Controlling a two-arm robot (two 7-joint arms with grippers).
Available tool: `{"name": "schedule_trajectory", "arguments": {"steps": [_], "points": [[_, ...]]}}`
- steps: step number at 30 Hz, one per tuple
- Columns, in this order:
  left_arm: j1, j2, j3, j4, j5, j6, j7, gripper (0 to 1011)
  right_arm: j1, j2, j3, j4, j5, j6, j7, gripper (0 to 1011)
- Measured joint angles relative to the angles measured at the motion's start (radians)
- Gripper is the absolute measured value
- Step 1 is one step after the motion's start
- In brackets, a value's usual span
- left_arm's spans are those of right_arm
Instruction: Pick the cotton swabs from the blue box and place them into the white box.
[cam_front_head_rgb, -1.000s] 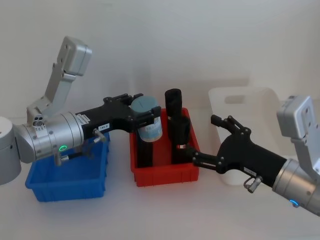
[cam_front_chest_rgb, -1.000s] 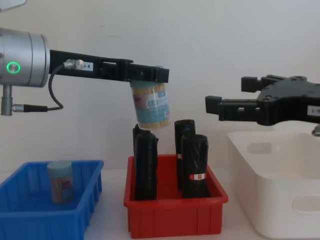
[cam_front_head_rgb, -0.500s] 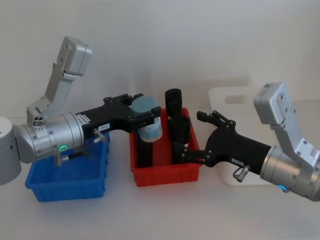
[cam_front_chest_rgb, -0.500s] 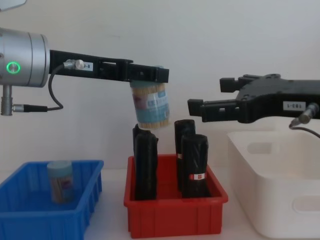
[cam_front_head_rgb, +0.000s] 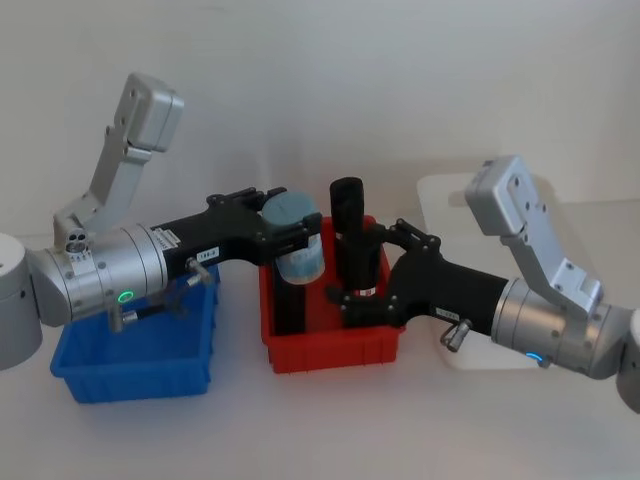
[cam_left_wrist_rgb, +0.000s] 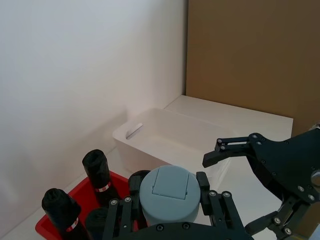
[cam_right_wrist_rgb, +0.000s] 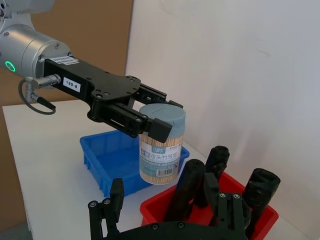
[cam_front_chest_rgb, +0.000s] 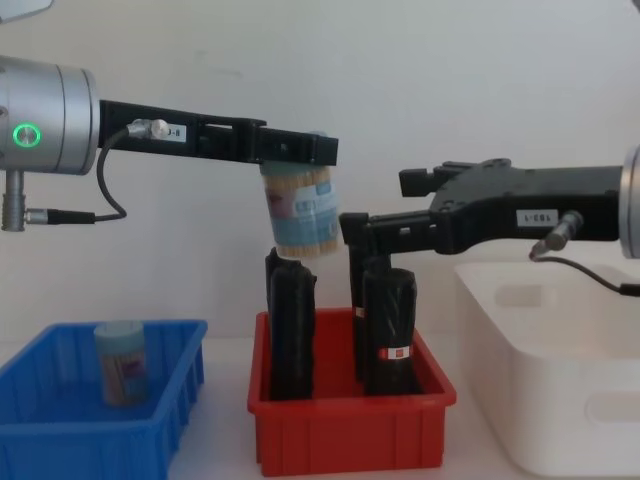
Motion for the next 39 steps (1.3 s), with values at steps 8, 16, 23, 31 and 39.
{"name": "schedule_trajectory", "arguments": {"steps": [8,16,23,31,39], "points": [[0.0,0.0,0.0,0.0,0.0,0.0,0.0,671,0.036,-0.02,-0.013,0.046,-0.015,-0.003,0.019,1002],[0.0,0.0,0.0,0.0,0.0,0.0,0.0,671,0.071,-0.041,-0.027,0.097,-0.03,-0.01,0.037,1002],[0.0,0.0,0.0,0.0,0.0,0.0,0.0,671,0.102,-0.059,-0.04,0.147,-0.042,-0.019,0.052,1002],[0.0,0.0,0.0,0.0,0.0,0.0,0.0,671,0.129,-0.076,-0.051,0.193,-0.045,-0.032,0.063,1002],[0.0,0.0,0.0,0.0,0.0,0.0,0.0,671,0.15,-0.09,-0.06,0.231,-0.042,-0.043,0.065,1002]]}}
